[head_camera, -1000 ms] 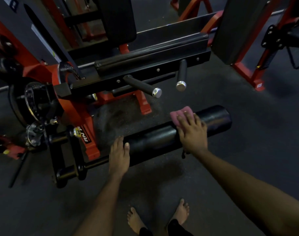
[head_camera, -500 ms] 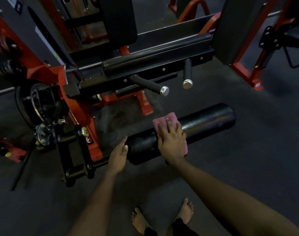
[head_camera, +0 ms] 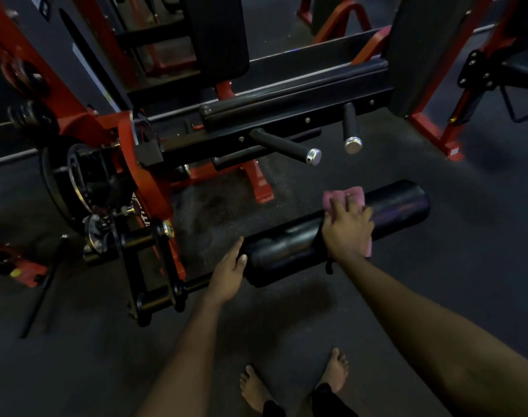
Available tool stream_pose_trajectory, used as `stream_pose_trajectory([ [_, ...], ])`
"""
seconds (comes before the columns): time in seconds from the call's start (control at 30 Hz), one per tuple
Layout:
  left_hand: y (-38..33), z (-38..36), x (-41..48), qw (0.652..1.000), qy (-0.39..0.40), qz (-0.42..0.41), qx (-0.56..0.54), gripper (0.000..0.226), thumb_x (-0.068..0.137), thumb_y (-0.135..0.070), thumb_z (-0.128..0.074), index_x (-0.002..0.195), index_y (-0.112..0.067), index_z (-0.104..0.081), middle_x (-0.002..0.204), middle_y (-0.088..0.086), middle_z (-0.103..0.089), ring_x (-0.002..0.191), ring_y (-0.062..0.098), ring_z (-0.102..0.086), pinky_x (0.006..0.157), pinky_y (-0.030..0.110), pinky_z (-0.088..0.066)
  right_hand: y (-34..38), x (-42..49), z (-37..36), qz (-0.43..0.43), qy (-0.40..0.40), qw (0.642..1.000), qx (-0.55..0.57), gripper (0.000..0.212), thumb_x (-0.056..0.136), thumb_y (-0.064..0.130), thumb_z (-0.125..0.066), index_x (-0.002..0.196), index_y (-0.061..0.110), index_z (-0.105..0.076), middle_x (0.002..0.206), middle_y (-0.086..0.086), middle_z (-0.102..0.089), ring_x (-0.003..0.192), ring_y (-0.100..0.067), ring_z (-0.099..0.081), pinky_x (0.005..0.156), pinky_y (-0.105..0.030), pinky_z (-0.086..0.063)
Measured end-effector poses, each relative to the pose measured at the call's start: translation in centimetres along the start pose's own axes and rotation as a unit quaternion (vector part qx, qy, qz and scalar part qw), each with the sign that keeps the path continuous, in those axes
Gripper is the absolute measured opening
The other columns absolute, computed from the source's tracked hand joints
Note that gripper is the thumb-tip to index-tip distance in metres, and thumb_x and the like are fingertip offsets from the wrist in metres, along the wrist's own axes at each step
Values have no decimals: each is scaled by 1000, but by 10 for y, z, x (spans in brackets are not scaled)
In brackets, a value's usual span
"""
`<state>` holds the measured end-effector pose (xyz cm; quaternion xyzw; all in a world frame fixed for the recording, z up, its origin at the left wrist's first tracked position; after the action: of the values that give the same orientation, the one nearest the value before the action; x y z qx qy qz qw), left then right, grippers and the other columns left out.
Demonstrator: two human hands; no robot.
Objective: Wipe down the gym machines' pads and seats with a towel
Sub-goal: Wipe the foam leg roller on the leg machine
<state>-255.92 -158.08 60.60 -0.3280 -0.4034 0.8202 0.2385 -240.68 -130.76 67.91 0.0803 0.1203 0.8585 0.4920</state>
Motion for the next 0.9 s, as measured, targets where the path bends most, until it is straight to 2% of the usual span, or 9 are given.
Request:
stream_pose_trajectory([
  [0.17,1,-1,0,1000,18,-5,21,57,107,-35,-43,160,-21,-25,164,0,-27,151,18,-24,119,26,-18,90,-78,-23,121,21,992,3,52,92,42,-53,143,32,-48,156,-5,-40,128,-38,-41,93,-47,-43],
  [0.27,5,-4,0,999,31,-24,28,60,103,-42,-41,158,-19,-29,162,4,-33,150,22,-29,124,39,-21,136,-124,-42,213,44,976,10,57,94,47,-51,149,34,-43,160,-5,-37,130,-36,-40,93,-49,-45],
  [0.3,5,-4,0,999,31,-24,33,59,104,-40,-42,157,-18,-29,162,5,-33,150,22,-29,124,39,-22,136,-126,-44,225,46,973,8,59,93,47,-52,150,35,-43,161,-5,-36,132,-37,-40,93,-51,-45],
  [0.4,9,-1,0,998,28,-7,47,59,107,-36,-42,160,-22,-20,165,2,-23,152,21,-21,122,33,-17,92,-87,-39,174,40,984,-18,64,88,42,-57,151,37,-42,163,-3,-33,136,-40,-38,99,-58,-42],
  [0.53,15,-2,-3,998,44,7,40,62,106,-47,-39,161,-34,-13,167,-3,-18,153,22,-17,123,39,-17,1,-12,-13,51,25,998,-7,53,94,45,-52,146,41,-44,165,1,-28,141,-42,-32,101,-66,-36],
  [0.6,16,-1,-1,998,40,8,49,62,105,-49,-38,160,-36,-13,167,-2,-19,153,22,-17,124,41,-17,-9,1,-9,29,39,999,18,51,97,48,-50,147,44,-39,166,3,-22,143,-42,-27,103,-67,-34],
  [0.7,18,-1,2,998,31,0,57,61,106,-47,-39,160,-34,-15,167,-3,-20,153,21,-17,125,44,-16,14,-16,-10,-14,17,1000,8,51,97,45,-51,147,39,-41,164,-1,-24,134,-44,-35,100,-60,-39],
  [0.8,17,-1,5,997,27,-17,71,60,107,-41,-40,160,-28,-18,166,-1,-22,153,20,-20,125,46,-17,61,-53,-18,15,0,1000,2,51,94,42,-53,144,33,-48,160,-5,-36,126,-43,-43,94,-50,-42],
  [0.9,16,-1,8,996,29,-28,83,54,107,-33,-43,157,-16,-30,161,4,-34,148,21,-31,123,45,-23,121,-106,-40,121,27,992,18,58,94,45,-52,150,32,-43,162,-6,-33,128,-41,-43,95,-50,-45],
])
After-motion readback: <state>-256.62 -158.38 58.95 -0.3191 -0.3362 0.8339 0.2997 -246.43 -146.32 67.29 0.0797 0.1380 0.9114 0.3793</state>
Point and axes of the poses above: each hand's wrist, its own x-axis towards the middle knuckle, its own z-axis out of the back of the hand, y = z × x, the point moved 10 cm from there along x, towards the middle knuckle
